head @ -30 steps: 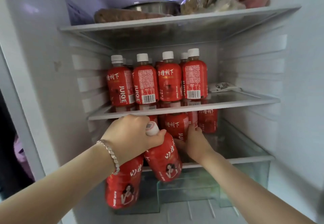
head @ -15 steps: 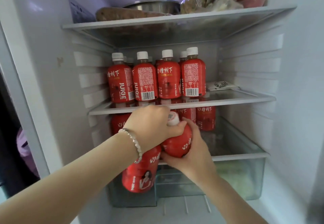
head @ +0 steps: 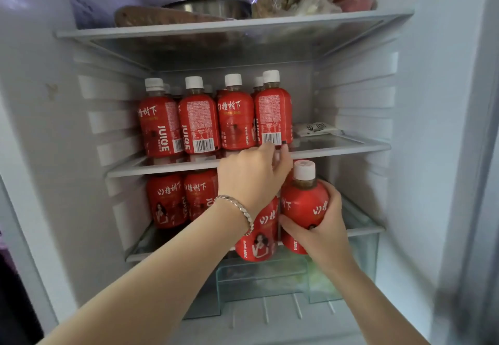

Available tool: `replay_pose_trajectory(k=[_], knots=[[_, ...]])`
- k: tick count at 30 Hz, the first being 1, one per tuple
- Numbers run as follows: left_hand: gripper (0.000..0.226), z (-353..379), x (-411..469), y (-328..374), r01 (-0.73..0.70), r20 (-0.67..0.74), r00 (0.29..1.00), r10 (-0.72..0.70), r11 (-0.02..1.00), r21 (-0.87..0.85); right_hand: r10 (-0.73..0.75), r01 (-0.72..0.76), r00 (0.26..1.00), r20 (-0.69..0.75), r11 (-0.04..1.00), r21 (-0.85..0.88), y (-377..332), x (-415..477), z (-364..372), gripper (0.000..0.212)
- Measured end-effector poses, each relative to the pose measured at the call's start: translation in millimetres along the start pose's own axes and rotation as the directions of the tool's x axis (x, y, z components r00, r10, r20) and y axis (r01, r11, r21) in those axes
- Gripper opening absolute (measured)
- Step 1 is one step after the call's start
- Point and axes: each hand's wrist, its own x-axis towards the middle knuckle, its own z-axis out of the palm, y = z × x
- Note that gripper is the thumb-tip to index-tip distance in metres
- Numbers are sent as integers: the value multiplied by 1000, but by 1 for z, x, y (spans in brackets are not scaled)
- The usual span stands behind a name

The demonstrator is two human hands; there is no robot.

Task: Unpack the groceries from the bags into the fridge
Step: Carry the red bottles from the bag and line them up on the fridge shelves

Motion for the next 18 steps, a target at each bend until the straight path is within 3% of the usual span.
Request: replay_pose_trajectory(k=[6,9,11,13,14,16,18], knots=[[40,-4,-9,-5,96,-232,961,-149,970,-223,-68,68,998,-1,998,6,4,-3,-2,89],[34,-5,-23,-6,156,-235,943,-234,938,-309,-65,65,998,-5,998,-12,3,0,-1,94],[21,1,-47,-4,126,-160,971,-178,948,-292,-56,55,998,-26,998,-22,2,1,2,95],[40,9,-73,0,148,-22,987,-159,954,-261,-27,26,999,-47,999,-29,3,2,4,96],[53,12,-83,1,251,53,968,-246,924,-287,-11,9,999,-53,999,-41,3,3,5,96],[70,11,-86,6,547,280,836,-472,759,-353,13,-15,999,-43,998,-58,4,9,3,92],[73,12,-87,7,675,455,733,-506,627,-389,38,-38,999,7,998,-44,8,17,-3,86]])
